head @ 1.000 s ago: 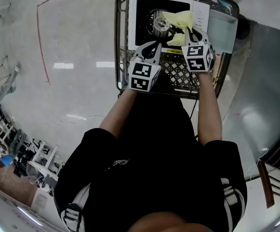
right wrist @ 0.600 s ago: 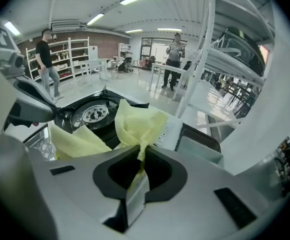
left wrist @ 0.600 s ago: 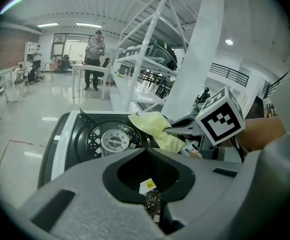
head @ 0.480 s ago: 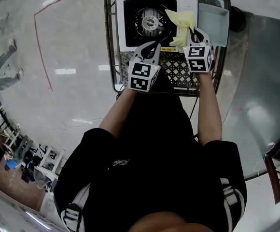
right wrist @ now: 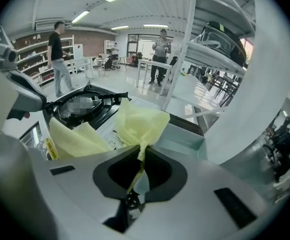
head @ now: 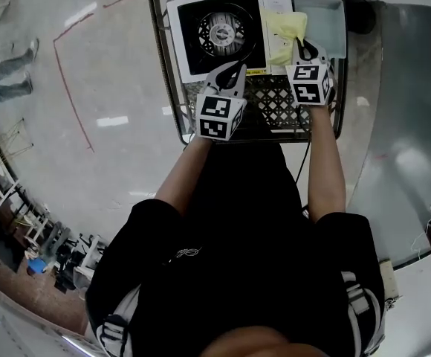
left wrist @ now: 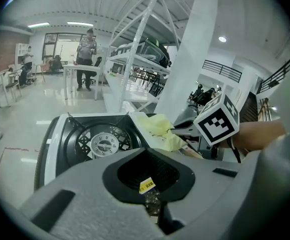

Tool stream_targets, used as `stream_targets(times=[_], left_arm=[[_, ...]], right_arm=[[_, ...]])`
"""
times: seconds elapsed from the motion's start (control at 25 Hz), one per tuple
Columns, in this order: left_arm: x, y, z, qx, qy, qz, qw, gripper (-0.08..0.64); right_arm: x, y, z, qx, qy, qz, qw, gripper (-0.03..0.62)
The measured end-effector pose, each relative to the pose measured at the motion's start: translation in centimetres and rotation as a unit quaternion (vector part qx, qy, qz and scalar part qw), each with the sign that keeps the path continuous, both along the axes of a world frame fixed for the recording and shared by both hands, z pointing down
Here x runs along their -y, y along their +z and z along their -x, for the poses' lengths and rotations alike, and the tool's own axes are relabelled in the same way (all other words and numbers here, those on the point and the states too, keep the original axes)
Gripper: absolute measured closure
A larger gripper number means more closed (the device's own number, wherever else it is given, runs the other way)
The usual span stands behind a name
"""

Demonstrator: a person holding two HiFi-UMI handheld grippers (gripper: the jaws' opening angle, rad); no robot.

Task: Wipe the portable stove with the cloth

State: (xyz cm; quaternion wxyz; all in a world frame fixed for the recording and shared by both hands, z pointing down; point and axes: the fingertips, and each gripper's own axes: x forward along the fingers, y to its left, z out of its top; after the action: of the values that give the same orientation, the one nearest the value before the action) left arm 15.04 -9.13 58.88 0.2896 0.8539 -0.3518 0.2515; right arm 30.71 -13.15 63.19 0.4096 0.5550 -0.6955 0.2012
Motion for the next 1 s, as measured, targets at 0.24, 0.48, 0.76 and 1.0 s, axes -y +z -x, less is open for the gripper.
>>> stream_targets(times=[0.24, 0.48, 0.76, 1.0], left_arm=[[-0.1, -0.5, 1.6, -0.002, -0.004, -0.002, 1.0, 0.538], [1.1, -1.4, 6.1, -0.004, -0.042, -0.014, 0.999, 0.538], [2.5, -3.3, 14.5, -0.011, -0.102, -0.029, 0.9943, 0.538], [4.4, -2.1, 21.6, -0.013, -0.138, -0.021, 0.9901, 0.538]], right_arm=[[0.5, -1.7, 0.6, -0.003, 0.007, -0.016, 1.0, 0.571], [4.5, -7.4, 6.2, 0.031, -0.016, -0.082, 0.996, 0.571], [9.6, -12.5, 20.6, 0.048, -0.132, -0.133, 0.981, 0.571], [12.2, -11.2, 31.6, 0.081, -0.191, -0.129, 0.97, 0.571]])
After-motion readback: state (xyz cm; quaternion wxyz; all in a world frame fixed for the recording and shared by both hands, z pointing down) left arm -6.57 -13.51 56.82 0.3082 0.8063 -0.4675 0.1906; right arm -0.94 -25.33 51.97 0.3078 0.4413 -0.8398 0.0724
